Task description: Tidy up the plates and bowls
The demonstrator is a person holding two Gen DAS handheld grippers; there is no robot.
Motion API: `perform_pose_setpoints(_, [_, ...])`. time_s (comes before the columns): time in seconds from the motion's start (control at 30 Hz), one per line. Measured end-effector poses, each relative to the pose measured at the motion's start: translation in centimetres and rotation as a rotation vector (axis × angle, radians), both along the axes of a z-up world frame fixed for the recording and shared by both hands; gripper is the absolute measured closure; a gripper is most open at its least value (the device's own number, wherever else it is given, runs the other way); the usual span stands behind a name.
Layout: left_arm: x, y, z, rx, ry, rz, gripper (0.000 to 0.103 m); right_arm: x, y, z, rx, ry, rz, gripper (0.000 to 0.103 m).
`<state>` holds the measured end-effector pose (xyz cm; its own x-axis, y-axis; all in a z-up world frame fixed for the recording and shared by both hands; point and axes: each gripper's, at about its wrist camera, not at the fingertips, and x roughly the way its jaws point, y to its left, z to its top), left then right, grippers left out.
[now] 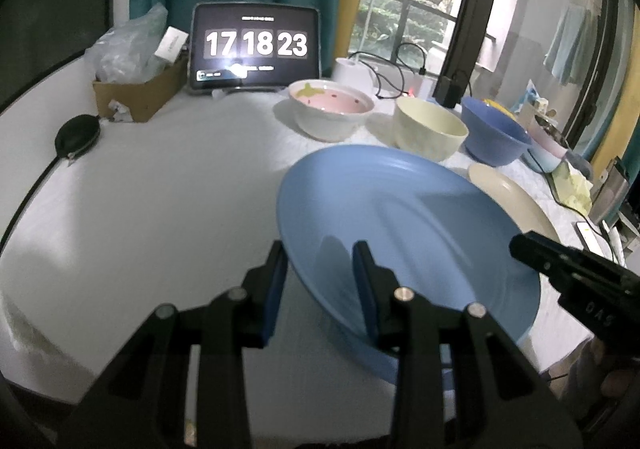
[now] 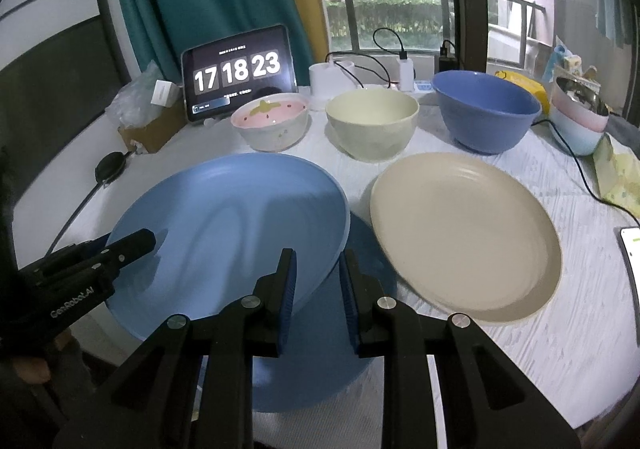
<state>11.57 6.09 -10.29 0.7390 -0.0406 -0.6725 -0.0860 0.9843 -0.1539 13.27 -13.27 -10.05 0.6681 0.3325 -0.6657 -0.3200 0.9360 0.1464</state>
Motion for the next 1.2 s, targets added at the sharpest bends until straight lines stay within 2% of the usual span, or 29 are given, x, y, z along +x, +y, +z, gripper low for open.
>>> perform_pose_setpoints(0.87, [-0.4, -4.1, -1.3, 0.094, 0.053, -0.079, 0.067, -0.3, -3.2, -2.5, 0.023, 0.055, -0.052, 0.079])
perform_pose_setpoints(1.2, [-0.4, -4.6, -2.7, 0.155, 0.117, -0.079, 0.066, -0.5, -3.5, -3.1, 0.022, 0.08, -0.036, 0.079])
